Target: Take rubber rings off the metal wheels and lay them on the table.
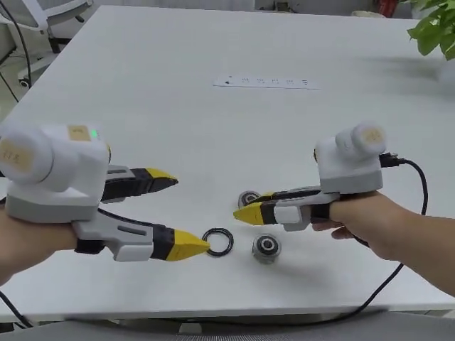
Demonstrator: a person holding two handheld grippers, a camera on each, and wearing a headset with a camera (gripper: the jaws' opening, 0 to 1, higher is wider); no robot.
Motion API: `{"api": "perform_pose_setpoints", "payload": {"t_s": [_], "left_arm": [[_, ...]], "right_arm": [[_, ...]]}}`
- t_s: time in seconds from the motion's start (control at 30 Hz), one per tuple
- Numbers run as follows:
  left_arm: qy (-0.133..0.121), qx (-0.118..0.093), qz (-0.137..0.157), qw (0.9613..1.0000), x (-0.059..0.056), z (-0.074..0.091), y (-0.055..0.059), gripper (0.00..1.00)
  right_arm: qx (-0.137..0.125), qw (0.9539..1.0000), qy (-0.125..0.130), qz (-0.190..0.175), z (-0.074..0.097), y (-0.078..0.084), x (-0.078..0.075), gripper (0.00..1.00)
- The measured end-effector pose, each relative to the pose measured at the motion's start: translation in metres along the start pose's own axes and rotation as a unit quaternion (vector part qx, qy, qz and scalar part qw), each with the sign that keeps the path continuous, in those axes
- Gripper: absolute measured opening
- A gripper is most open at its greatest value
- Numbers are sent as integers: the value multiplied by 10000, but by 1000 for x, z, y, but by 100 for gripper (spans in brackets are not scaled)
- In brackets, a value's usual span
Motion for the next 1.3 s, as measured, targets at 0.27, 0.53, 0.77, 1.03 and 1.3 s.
{"api": "perform_pose_setpoints", "payload": {"t_s": [0.27,0.53,0.77,1.03,1.3], "left_arm": [[-110,-89,-10,9999,0,7,-7,72],[-239,-186,18,9995,1,14,-12,74],[-345,-269,75,9990,-1,19,-15,77],[-458,-313,134,9984,-3,24,-15,79],[-569,-360,149,9976,-5,28,-16,81]], "right_arm": [[-291,9990,171,280,18,-15,3,37],[-511,9971,287,479,41,-23,5,49],[-611,9945,382,764,62,-23,7,57],[-746,9908,557,982,81,-20,5,66],[-754,9868,761,1217,94,-8,1,73]]}}
Point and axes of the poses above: the centre of the closed fingertips' face, and the gripper's own axes: z roughly backward along the fingers, x roughly to its left, y roughly out of its underside, the point moved 4 cm from there along z, roughly backward along the fingers, and after that the axes turned 9 degrees about y, right-handed, at the moved point
